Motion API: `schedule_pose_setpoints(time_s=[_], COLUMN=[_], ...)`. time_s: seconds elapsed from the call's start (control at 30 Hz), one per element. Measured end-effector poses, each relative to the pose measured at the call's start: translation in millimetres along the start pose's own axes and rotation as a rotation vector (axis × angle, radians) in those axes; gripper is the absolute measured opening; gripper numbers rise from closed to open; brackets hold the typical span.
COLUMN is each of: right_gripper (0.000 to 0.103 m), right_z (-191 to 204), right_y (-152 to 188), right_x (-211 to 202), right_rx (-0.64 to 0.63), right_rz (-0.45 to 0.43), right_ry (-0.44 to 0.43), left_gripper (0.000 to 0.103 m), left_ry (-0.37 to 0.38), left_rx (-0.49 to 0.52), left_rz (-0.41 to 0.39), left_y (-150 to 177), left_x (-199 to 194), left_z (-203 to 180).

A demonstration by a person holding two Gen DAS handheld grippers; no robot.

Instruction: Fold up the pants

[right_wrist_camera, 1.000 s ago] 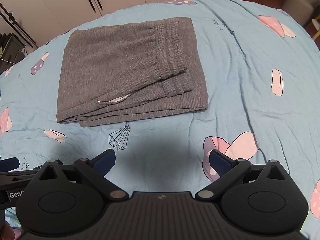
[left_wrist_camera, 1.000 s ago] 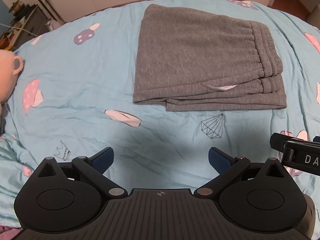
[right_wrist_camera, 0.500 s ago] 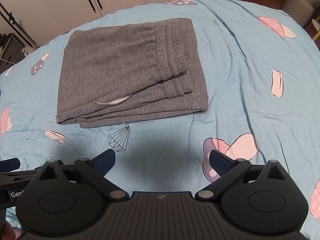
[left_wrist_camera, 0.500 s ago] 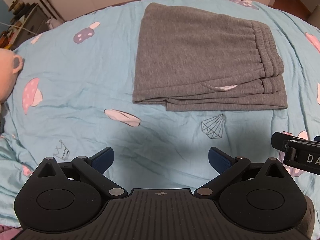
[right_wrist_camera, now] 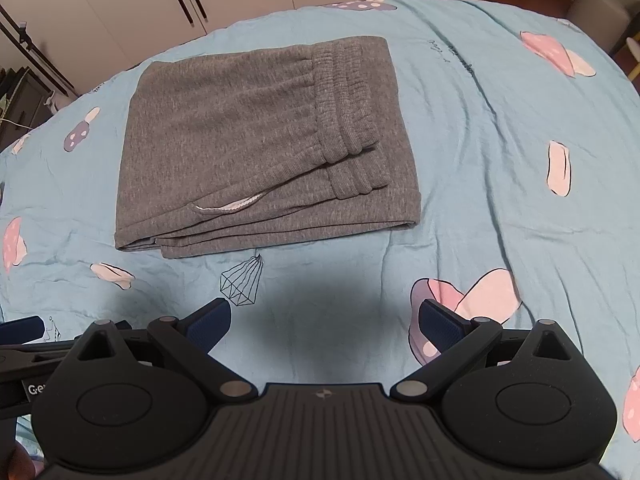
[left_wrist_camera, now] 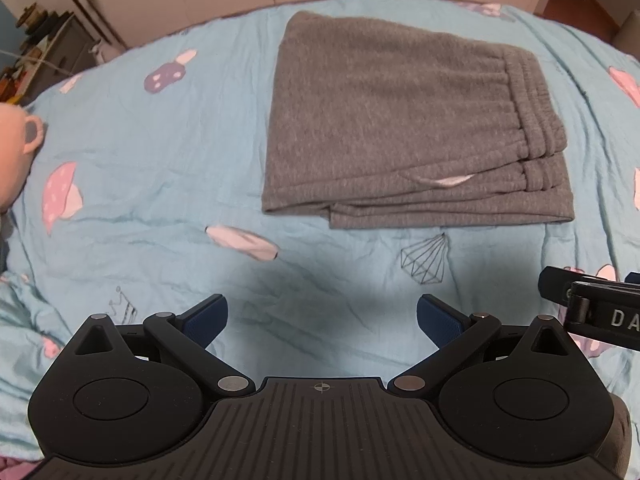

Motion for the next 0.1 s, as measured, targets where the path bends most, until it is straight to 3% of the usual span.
schedule_pose_setpoints(time_s=[0.1], right_gripper=[0.1], right_z=[-2.2], right_y=[-0.4], right_x=[1.4], right_rx=[0.004], right_rz=[0.002], right_ry=[0.001], left_gripper=[0.103], left_ry=[0.006], left_rx=[-0.001], left_rz=[0.0], left_y=[-1.0], left_x=[0.3], left_z=[-1.1])
Point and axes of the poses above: each gripper's, at about its wrist camera, not at the fingertips, and x roughly the way its jaws point, z to its left, y to its underside, the point moved 6 cm from there along x, roughly the way its jaws point, and after that the axes turned 2 degrees about -z, right-handed, at the moved point
